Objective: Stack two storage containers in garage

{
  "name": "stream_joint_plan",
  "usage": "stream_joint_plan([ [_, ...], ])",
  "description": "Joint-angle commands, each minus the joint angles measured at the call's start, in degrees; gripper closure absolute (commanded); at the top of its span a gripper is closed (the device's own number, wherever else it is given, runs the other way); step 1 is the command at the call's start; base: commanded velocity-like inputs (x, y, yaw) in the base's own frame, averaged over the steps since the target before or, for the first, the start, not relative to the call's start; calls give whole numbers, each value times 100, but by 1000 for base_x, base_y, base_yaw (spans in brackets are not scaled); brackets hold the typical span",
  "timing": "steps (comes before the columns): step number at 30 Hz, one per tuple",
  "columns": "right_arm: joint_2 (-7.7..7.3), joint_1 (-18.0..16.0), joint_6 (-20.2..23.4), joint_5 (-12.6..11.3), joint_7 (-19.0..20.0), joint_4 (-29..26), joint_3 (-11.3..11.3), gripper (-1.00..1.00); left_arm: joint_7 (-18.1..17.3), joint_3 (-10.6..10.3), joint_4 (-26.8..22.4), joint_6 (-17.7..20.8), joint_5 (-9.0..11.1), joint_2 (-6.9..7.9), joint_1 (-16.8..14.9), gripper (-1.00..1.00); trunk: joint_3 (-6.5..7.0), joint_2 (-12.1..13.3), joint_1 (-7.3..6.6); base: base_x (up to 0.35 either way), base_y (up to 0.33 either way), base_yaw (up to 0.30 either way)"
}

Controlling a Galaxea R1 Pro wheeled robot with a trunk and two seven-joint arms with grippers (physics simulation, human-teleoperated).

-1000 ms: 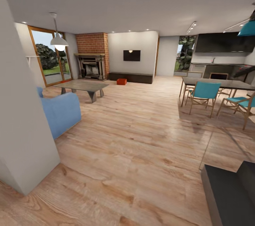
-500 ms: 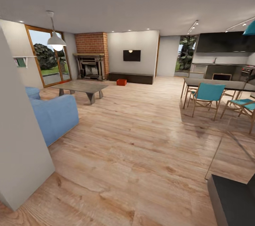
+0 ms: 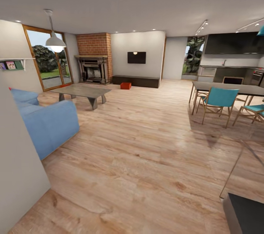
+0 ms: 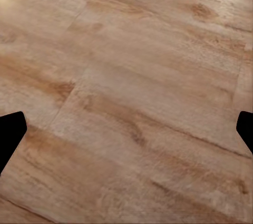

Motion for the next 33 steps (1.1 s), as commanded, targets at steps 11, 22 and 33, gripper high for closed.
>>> stream_joint_plan([
  [11, -2, 3, 4, 19, 0, -10, 7, -100, -23, -7, 21, -34, 50, -1, -9, -100, -5, -2, 4, 326, 88, -62],
  [22, -2, 3, 5, 19, -8, -10, 7, -100, -15, -7, 21, -34, 50, -1, -9, -100, -5, -2, 4, 326, 55, -88],
  [33, -2, 3, 5, 19, -9, -10, 7, -100, -14, -7, 21, -34, 50, -1, -9, -100, -5, -2, 4, 326, 1, -1],
])
